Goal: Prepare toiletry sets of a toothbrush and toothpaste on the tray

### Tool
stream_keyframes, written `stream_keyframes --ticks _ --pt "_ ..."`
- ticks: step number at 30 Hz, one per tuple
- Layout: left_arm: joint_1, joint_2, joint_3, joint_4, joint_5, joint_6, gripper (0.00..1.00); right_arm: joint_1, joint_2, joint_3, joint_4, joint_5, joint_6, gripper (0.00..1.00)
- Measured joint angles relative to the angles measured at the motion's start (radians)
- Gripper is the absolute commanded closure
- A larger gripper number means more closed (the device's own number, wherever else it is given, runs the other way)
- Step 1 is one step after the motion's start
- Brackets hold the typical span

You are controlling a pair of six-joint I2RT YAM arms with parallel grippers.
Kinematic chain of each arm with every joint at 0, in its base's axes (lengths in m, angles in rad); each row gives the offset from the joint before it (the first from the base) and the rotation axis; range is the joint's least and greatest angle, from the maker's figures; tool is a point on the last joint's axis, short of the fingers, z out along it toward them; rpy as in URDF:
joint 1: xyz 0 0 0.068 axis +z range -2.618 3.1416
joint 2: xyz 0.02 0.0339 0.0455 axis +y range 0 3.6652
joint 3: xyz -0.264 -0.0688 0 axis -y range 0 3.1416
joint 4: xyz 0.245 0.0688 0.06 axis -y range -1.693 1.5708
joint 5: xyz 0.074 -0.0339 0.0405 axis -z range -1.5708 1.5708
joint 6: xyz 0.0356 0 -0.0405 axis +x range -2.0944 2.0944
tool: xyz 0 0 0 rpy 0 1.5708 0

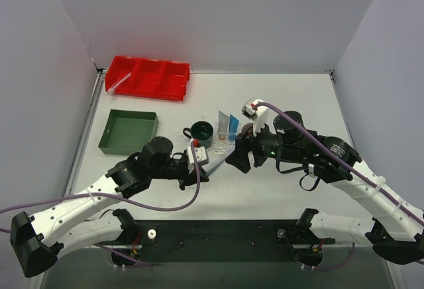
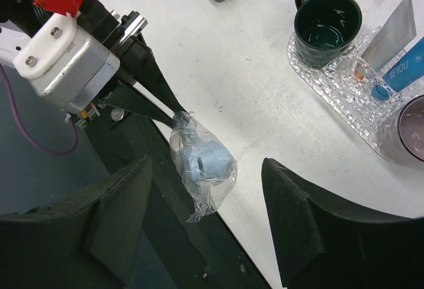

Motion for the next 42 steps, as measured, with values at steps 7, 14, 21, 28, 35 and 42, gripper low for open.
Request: stream_keyframes --ticks 7,14,21,28,35,42 --pt "0.0 0.0 -0.001 0.0 0.001 0.005 1.0 -0.011 -0.016 -0.011 0.027 -0.002 0.005 0.5" --pt "0.0 -0.002 -0.001 0.0 0.0 0.007 1.0 -0.013 -0.019 -0.035 0.05 -0.008 0.012 0.67" --pt "0.0 -0.002 -0.011 0.0 0.0 0.007 1.0 -0.016 -0.021 -0.059 0.072 -0.021 0.027 0.98" --pt "0.0 -0.002 -0.012 0.002 -0.006 0.007 0.35 -0.019 -0.039 -0.084 0.094 -0.024 0.026 1.0" --pt "0.071 -0.028 -0.013 0.009 -0.029 -0.047 0.2 -0.019 -0.121 -0.165 0.127 0.052 0.0 1.0" --pt "0.271 -0.062 -0.017 0.092 0.013 -0.156 0.16 -0.007 -0.283 -0.334 0.238 0.233 -0.063 1.0"
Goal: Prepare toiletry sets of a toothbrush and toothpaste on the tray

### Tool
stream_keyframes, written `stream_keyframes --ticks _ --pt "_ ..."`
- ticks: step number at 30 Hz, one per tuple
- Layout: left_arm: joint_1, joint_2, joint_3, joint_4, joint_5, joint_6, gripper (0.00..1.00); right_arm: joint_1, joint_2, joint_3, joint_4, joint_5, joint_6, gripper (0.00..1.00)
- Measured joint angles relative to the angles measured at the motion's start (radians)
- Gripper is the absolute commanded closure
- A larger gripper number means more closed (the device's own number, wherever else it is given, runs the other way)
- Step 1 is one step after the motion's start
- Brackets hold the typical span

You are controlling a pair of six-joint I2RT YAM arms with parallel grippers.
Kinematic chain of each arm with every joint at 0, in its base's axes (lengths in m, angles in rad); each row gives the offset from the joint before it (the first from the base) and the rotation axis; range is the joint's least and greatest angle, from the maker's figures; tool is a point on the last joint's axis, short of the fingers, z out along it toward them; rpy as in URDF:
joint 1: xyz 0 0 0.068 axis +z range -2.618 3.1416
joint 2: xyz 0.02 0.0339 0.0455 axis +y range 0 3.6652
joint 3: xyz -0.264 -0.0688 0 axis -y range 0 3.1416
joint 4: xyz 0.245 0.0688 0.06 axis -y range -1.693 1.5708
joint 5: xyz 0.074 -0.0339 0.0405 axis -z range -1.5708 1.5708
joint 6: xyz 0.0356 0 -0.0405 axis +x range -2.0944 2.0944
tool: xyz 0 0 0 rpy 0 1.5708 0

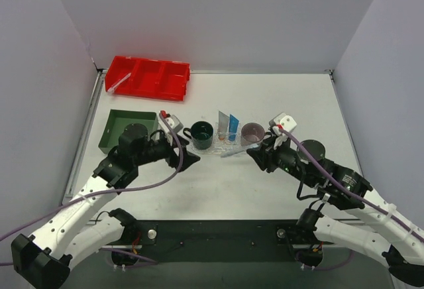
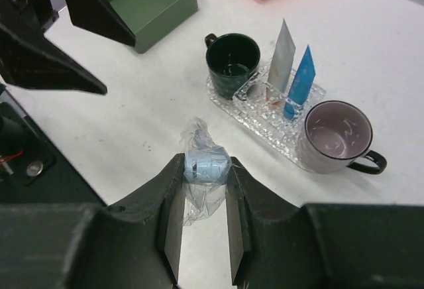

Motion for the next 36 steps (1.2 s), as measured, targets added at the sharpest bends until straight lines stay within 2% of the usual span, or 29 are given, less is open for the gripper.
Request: stream_keyframes --ticks 5,9,15,26,36 --pt "0.191 0.094 0.08 0.056 -0.003 -0.159 0.16 0.094 -0.052 -0.135 0.143 0.183 -0.073 1.0" --pt "0.319 0.191 0.171 0.115 -0.061 -0.248 0.16 0.138 -0.014 -0.151 0.213 0.303 -0.121 1.0" --pt "0.47 0.203 0.146 0.212 -0.108 -0.331 0.16 0.132 0.0 -0.188 0.293 0.432 -0.149 1.0" --pt "0.481 0.18 0.118 0.21 -0.173 -0.301 0.19 -0.014 0.006 -0.225 0.307 0.413 -0.122 1.0" --pt "0.48 0.18 0.117 0.21 -0.173 -0.29 0.2 -0.041 0.009 -0.241 0.307 0.343 -0.082 1.0"
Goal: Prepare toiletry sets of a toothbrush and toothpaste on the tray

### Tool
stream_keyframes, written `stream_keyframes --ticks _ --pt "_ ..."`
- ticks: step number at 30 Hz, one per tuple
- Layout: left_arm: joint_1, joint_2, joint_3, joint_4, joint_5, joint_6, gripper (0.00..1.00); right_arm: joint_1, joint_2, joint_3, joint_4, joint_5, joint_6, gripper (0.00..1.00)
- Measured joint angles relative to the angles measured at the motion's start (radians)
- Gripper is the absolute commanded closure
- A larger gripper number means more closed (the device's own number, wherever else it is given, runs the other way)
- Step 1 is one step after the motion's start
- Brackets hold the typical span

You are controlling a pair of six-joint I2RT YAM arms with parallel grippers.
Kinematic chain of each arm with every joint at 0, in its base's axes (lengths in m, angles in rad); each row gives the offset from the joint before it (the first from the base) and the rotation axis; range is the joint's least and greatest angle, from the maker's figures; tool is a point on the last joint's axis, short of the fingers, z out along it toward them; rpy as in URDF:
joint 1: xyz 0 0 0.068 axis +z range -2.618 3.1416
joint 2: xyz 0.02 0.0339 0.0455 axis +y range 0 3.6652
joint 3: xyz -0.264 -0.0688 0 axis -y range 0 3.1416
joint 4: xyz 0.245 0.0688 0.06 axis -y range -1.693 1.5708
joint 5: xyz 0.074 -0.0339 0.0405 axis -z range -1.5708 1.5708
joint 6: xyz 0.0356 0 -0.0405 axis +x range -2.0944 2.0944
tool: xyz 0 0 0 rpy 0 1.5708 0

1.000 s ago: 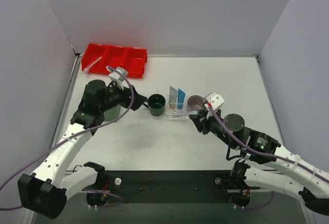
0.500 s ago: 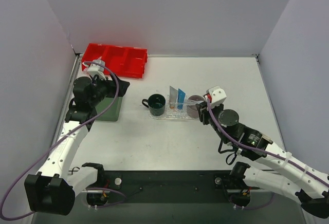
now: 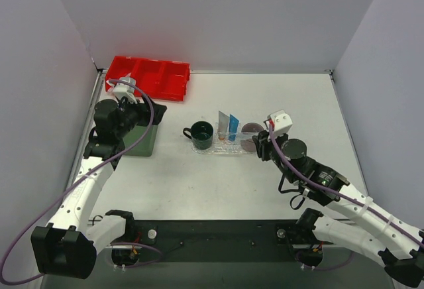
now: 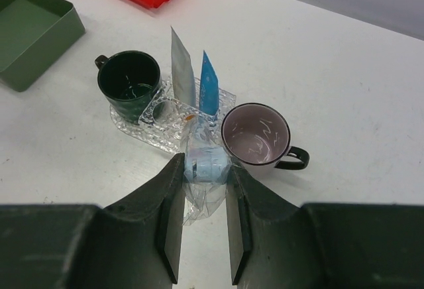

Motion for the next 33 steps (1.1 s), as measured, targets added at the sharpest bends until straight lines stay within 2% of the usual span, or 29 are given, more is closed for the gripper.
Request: stream_keyframes --ticks 33 --pt "0.0 0.02 -0.001 0.0 0.0 0.007 0.21 -0.077 0.166 -0.075 0.159 -0.123 0.01 1.0"
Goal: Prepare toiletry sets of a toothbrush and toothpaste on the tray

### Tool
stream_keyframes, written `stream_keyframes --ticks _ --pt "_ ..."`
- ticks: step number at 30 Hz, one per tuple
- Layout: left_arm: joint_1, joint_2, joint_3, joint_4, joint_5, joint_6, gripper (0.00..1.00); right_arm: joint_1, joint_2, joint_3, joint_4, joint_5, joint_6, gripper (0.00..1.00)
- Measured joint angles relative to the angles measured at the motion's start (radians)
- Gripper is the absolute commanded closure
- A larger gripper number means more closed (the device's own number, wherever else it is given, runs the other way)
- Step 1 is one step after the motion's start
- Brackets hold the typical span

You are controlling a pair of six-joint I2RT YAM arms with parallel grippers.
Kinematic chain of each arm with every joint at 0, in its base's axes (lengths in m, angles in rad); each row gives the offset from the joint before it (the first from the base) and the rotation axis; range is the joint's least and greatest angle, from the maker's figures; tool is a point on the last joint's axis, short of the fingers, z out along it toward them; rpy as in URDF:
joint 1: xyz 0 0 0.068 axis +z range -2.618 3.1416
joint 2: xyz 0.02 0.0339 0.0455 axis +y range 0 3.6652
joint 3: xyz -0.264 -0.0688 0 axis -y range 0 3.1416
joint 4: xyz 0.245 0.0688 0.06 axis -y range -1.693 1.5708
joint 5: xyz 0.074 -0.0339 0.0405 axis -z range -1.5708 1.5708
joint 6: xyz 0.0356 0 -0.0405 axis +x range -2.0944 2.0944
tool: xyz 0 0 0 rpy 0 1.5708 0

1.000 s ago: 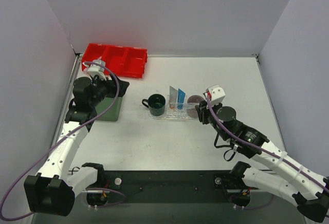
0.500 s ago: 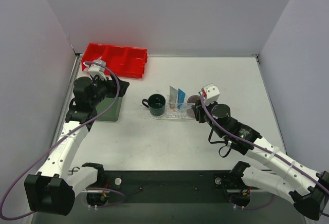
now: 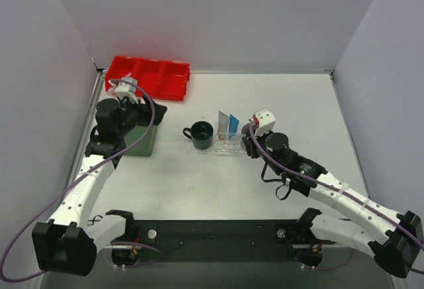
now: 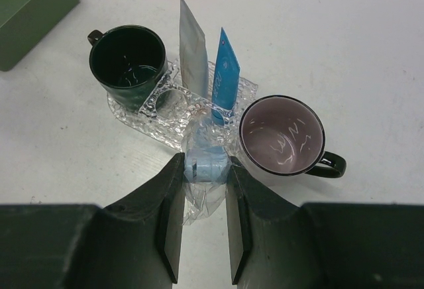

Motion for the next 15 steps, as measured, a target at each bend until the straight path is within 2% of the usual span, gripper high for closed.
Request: stream_keyframes --ticks 15 --pt "0.0 0.002 0.0 0.0 -0.003 0.018 0.21 0.0 0.094 -0.04 0.116 -0.002 -0.023 1.0"
